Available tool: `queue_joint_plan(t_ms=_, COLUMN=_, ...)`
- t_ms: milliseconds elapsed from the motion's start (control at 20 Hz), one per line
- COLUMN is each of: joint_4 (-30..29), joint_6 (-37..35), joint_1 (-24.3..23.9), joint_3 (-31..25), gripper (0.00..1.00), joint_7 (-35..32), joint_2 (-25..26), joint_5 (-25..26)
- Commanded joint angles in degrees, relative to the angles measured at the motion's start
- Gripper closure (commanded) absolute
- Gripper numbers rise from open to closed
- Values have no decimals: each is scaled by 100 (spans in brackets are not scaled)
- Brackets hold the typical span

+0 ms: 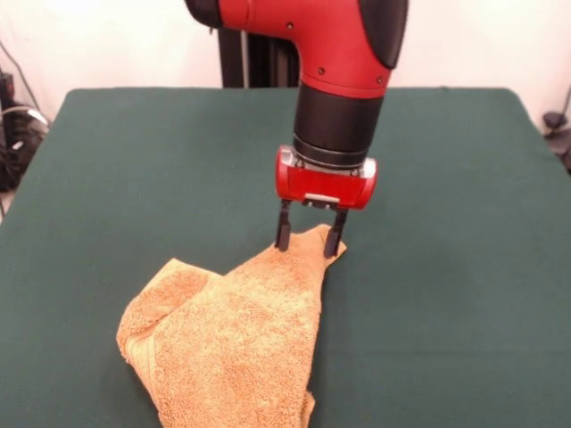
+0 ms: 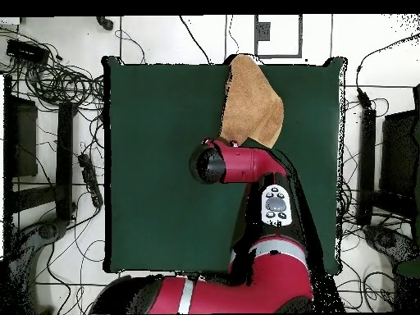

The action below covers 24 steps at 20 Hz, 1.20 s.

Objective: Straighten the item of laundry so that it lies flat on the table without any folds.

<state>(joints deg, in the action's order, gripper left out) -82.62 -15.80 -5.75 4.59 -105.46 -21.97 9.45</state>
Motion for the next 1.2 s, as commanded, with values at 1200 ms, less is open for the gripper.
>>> queue_joint_plan(t_ms=1200, joint_4=-793, joint_6=1061, joint_1=-127, joint_3=-866, gripper=0, joint_7=-1150, joint_2=898, joint_5=-785)
